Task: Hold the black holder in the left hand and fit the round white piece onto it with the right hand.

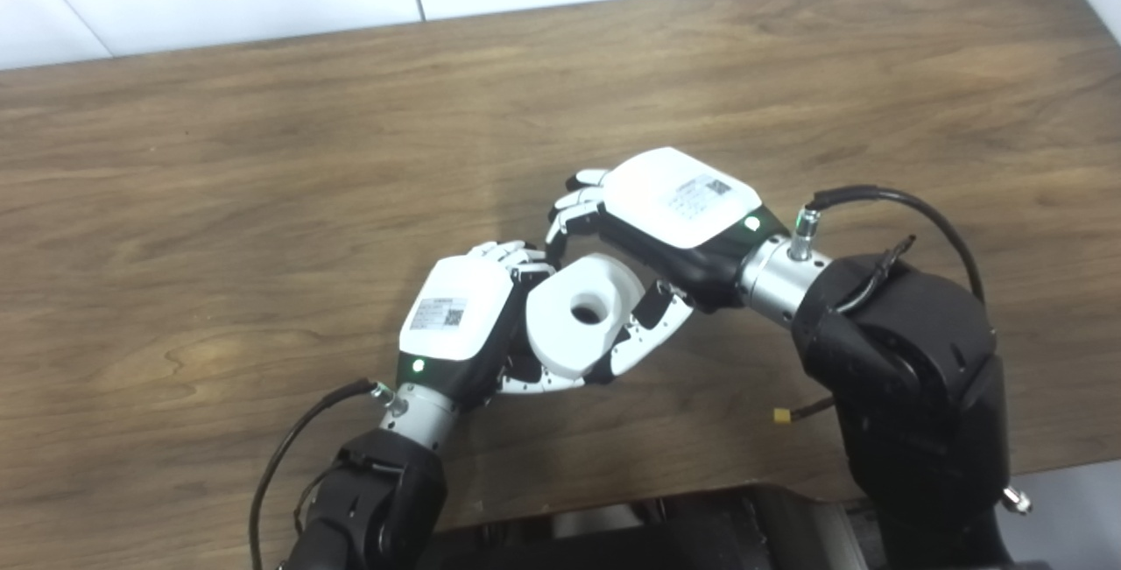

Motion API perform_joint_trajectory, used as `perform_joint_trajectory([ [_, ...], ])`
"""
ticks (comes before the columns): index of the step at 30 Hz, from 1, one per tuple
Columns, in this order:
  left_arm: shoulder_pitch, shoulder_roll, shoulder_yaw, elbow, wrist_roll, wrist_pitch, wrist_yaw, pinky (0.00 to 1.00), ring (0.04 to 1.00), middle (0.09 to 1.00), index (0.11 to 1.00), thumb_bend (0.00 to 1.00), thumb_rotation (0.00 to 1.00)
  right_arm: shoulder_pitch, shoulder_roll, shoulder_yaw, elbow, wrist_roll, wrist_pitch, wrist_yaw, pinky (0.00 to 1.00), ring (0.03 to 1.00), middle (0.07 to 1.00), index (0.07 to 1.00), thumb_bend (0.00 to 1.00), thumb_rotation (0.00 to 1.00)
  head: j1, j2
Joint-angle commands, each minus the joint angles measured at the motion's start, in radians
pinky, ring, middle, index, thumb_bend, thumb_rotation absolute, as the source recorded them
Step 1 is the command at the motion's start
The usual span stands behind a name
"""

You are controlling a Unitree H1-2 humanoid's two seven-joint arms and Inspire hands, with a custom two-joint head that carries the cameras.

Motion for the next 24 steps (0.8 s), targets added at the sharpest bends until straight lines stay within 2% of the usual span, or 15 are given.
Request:
perform_joint_trajectory([
  [1,0.003,-0.002,-0.008,-0.013,0.005,-0.002,-0.019,0.86,0.842,0.763,0.488,0.52,0.05,-0.026,0.004,-0.006,-0.036,0.01,-0.006,-0.002,0.86,0.957,0.91,0.824,0.97,0.45,-0.001,0.0],
  [9,0.004,-0.002,-0.008,-0.012,0.01,-0.002,-0.018,0.86,0.838,0.759,0.487,0.52,0.05,-0.023,0.0,-0.011,-0.044,0.018,-0.015,-0.016,0.88,0.985,0.983,0.98,1.0,0.49,0.0,0.0],
  [24,-0.004,0.006,-0.003,0.003,0.002,-0.005,-0.015,0.86,0.84,0.76,0.488,0.52,0.05,-0.053,-0.027,-0.039,-0.047,0.052,-0.007,-0.007,0.92,0.998,0.991,0.996,1.0,0.5,-0.001,-0.015],
])
